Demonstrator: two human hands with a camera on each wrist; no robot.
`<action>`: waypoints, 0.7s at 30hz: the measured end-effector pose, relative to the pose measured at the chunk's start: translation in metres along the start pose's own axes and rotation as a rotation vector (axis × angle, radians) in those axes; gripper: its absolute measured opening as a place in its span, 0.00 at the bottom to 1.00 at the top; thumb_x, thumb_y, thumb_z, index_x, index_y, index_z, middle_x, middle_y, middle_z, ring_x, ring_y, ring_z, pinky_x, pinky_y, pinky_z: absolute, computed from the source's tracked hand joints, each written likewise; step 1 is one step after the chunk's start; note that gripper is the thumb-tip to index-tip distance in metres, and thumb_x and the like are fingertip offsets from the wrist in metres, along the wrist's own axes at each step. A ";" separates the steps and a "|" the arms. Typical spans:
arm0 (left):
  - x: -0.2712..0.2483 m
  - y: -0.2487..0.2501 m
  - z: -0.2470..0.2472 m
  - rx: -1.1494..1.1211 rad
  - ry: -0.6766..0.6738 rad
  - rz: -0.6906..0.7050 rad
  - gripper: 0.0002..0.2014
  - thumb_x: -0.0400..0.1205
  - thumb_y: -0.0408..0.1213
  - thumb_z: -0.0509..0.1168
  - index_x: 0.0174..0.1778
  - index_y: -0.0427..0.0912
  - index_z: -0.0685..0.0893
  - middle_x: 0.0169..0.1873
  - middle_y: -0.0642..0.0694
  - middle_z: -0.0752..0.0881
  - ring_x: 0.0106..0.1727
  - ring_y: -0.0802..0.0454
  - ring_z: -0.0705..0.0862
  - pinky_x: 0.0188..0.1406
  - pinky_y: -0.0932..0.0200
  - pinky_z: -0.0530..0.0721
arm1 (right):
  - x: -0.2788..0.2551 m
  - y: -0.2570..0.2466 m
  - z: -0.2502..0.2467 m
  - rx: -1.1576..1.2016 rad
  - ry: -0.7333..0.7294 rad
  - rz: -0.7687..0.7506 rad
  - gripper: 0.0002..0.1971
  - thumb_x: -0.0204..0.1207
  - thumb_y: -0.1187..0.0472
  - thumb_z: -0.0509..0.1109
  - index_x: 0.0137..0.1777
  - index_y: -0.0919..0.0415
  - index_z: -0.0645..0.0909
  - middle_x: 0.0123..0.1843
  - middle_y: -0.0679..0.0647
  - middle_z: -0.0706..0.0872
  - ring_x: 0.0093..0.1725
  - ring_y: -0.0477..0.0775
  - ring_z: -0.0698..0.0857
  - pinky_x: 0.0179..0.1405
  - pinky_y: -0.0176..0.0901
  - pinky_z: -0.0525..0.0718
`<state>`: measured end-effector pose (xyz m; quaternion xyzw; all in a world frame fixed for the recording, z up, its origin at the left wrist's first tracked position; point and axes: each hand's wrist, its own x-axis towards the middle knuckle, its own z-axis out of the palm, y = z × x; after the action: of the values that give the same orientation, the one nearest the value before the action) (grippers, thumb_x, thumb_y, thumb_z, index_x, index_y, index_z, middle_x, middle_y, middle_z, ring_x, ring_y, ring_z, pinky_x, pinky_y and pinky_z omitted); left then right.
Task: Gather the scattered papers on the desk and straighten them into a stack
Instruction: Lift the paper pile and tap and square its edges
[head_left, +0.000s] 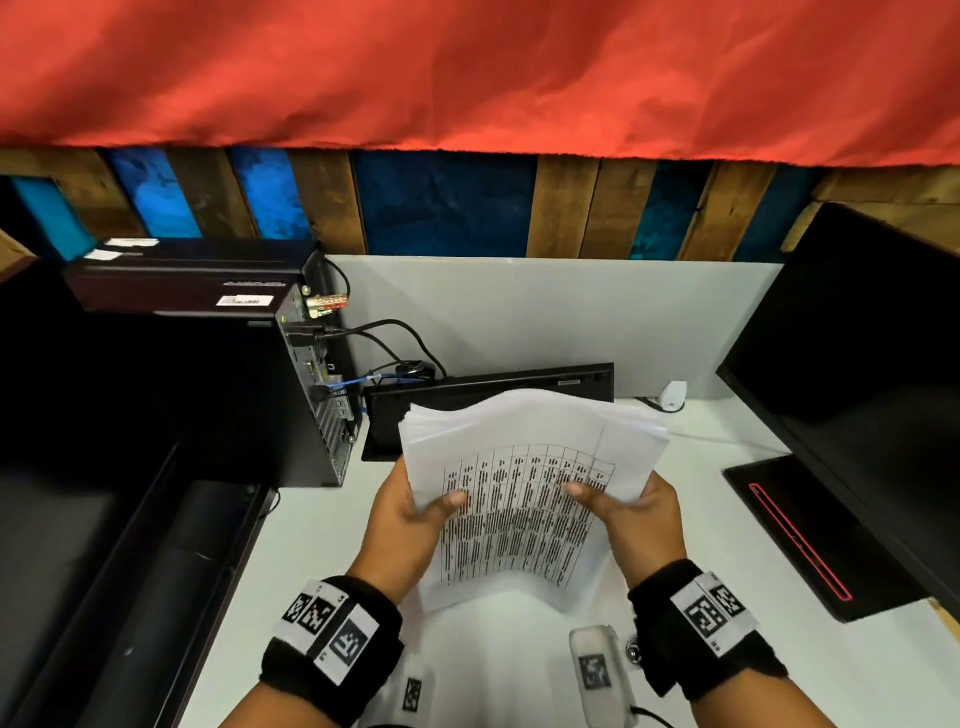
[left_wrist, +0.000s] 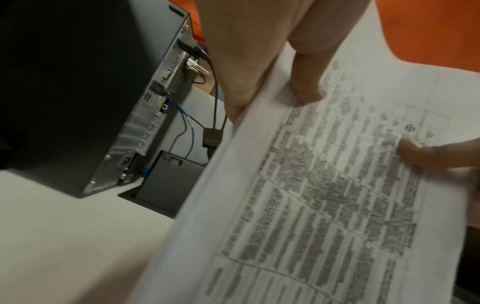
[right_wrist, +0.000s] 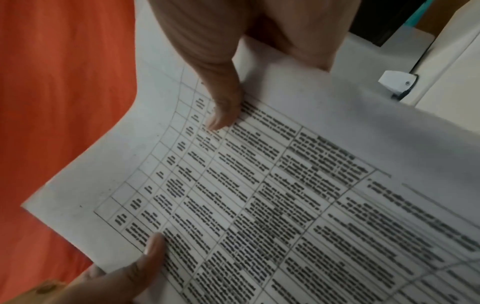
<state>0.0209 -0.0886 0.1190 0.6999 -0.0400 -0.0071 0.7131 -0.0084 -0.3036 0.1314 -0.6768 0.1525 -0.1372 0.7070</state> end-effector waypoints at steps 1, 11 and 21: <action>0.000 0.002 0.002 -0.012 0.024 0.017 0.26 0.76 0.15 0.66 0.59 0.52 0.79 0.49 0.59 0.91 0.54 0.63 0.88 0.48 0.70 0.85 | -0.001 -0.004 0.001 0.009 0.016 -0.017 0.19 0.61 0.74 0.81 0.52 0.60 0.87 0.46 0.50 0.93 0.46 0.46 0.92 0.55 0.46 0.87; -0.004 0.032 0.006 0.109 0.154 0.416 0.42 0.70 0.30 0.79 0.71 0.64 0.64 0.63 0.49 0.75 0.64 0.57 0.80 0.63 0.64 0.79 | -0.018 -0.021 0.012 -0.328 0.166 -0.548 0.39 0.66 0.65 0.81 0.73 0.37 0.69 0.71 0.51 0.66 0.67 0.27 0.71 0.69 0.27 0.71; -0.006 0.034 0.007 0.367 0.216 0.517 0.19 0.78 0.39 0.69 0.64 0.58 0.80 0.69 0.50 0.70 0.73 0.65 0.70 0.68 0.74 0.70 | -0.025 -0.022 0.015 -0.487 0.178 -0.600 0.19 0.73 0.51 0.74 0.63 0.40 0.81 0.78 0.47 0.56 0.70 0.52 0.74 0.64 0.52 0.84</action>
<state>0.0133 -0.0946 0.1528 0.7800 -0.1410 0.2557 0.5535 -0.0250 -0.2809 0.1543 -0.8247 0.0367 -0.3554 0.4384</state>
